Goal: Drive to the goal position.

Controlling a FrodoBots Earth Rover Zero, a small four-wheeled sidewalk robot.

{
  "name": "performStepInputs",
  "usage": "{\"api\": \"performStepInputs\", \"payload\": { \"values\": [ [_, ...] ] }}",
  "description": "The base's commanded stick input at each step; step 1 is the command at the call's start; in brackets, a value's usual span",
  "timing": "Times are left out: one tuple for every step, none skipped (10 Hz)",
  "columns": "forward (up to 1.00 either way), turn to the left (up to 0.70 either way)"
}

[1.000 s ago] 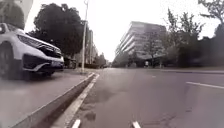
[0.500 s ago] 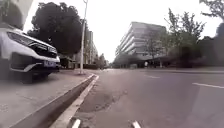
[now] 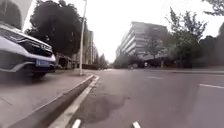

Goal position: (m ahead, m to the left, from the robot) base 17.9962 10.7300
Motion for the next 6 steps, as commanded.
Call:
{"api": "performStepInputs", "payload": {
  "values": [
    [0.70, 0.00],
    [0.70, 0.00],
    [0.70, 0.00],
    [0.70, 0.00],
    [0.70, 0.00],
    [0.70, 0.00]
  ]
}}
